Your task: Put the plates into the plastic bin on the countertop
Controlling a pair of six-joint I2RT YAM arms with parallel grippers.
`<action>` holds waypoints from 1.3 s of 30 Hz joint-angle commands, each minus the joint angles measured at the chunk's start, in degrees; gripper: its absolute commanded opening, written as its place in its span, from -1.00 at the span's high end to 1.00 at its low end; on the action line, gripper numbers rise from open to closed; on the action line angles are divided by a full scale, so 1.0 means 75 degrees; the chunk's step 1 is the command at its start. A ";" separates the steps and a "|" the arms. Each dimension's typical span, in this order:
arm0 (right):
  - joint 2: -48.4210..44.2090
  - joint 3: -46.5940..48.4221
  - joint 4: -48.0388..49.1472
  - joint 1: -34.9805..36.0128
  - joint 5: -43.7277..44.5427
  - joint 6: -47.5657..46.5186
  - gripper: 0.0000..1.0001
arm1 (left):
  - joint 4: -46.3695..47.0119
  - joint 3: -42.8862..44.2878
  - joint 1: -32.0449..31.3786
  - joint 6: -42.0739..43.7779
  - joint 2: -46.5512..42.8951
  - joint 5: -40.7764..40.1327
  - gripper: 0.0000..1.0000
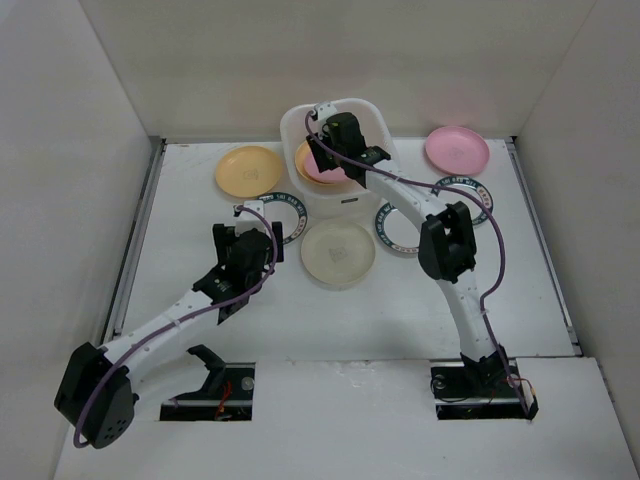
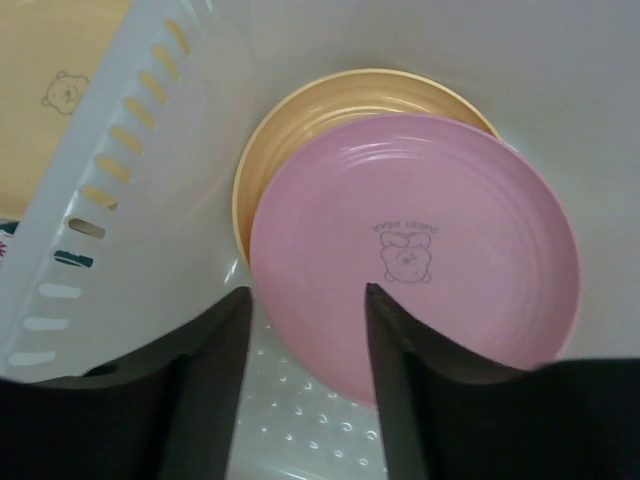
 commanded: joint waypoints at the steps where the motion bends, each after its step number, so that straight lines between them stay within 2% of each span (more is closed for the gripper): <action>1: -0.0788 -0.0144 0.0643 0.0033 -0.0033 0.0118 -0.22 | 0.0315 0.0042 -0.0042 -0.0210 0.0085 0.0069 -1.00; 3: -0.1455 -0.0776 0.0994 0.0045 -0.0021 0.0177 -0.48 | 0.0432 0.0019 -0.0019 -0.0327 0.0214 0.0209 -0.99; 6: -0.2685 -0.2005 0.1650 0.0208 0.0084 0.0328 -0.62 | 0.0643 0.0007 0.0156 -0.0655 0.0658 0.0630 -0.95; 12: -0.5205 -0.5097 0.2600 0.0642 0.0763 0.0774 -0.70 | 0.0807 0.0031 0.0940 -0.1615 0.1608 0.0959 -0.76; 17: -0.7279 -0.8005 0.3771 0.0970 0.1080 0.1266 -0.72 | 0.1450 -0.0543 0.1820 -0.2892 0.1562 0.1556 -0.70; 21: -0.8557 -0.9518 0.4242 0.1123 0.1092 0.1734 -0.72 | 0.2317 -0.0977 0.2628 -0.3877 0.1573 0.2574 -0.66; 28: -0.9719 -1.0727 0.4441 0.1135 0.1244 0.1864 -0.72 | 0.4226 -0.1271 0.3683 -0.5517 0.2919 0.4625 -0.54; 32: -1.0083 -1.1044 0.4441 0.1088 0.1268 0.1888 -0.72 | 0.4732 -0.1002 0.3930 -0.6081 0.3915 0.5318 -0.46; 36: -1.0446 -1.1314 0.4465 0.1006 0.1280 0.1888 -0.72 | 0.5376 -0.0744 0.4059 -0.6515 0.4912 0.5681 -0.25; 39: -1.0751 -1.1478 0.4477 0.0924 0.1361 0.1899 -0.72 | 0.5822 -0.0533 0.4130 -0.6971 0.5685 0.6091 -0.01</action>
